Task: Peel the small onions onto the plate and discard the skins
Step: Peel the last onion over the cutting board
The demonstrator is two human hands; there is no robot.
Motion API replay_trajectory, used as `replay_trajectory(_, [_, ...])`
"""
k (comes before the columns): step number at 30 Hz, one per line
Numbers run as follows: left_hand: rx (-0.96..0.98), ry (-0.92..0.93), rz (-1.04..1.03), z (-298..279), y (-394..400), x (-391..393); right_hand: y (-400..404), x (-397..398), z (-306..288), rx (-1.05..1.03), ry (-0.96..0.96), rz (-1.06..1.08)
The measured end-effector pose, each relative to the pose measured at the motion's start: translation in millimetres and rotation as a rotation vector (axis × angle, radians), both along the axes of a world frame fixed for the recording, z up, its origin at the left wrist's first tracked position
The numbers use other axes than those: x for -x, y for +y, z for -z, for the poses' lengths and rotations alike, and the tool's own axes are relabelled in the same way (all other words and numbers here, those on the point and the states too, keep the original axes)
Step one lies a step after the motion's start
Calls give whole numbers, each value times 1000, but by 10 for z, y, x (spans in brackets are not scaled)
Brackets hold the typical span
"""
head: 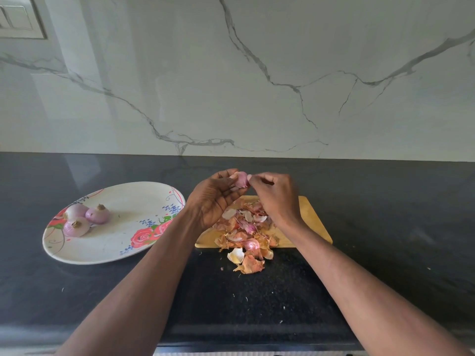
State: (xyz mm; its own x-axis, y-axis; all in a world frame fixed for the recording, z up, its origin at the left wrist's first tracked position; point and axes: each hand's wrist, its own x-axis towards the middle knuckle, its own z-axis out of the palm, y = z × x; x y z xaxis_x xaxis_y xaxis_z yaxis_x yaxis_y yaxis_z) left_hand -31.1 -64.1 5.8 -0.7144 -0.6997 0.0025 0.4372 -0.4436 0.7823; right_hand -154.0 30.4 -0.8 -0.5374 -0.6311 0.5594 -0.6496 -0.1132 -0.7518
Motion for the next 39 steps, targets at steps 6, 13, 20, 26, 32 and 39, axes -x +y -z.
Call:
replay_trajectory(6, [12,-36,-25,6,-21,-19,-11,71,7,-24,54,-120])
replay_trajectory(13, [57,-86,-16,-3,17,-33,35,84,58,43,87,-134])
replay_trajectory(20, [128,-90,-85,17,56,20,-78,-48,130,104,398,112])
replay_trajectory(26, [151,-78,-117,46,78,47,-86,-59,145,105,432,179])
replay_trajectory(32, [145,-50,-108,40,107,53,-75,-71,133,115,434,203])
replay_trajectory(39, [158,-50,-39,34,98,40,-101,-71,129,129,279,191])
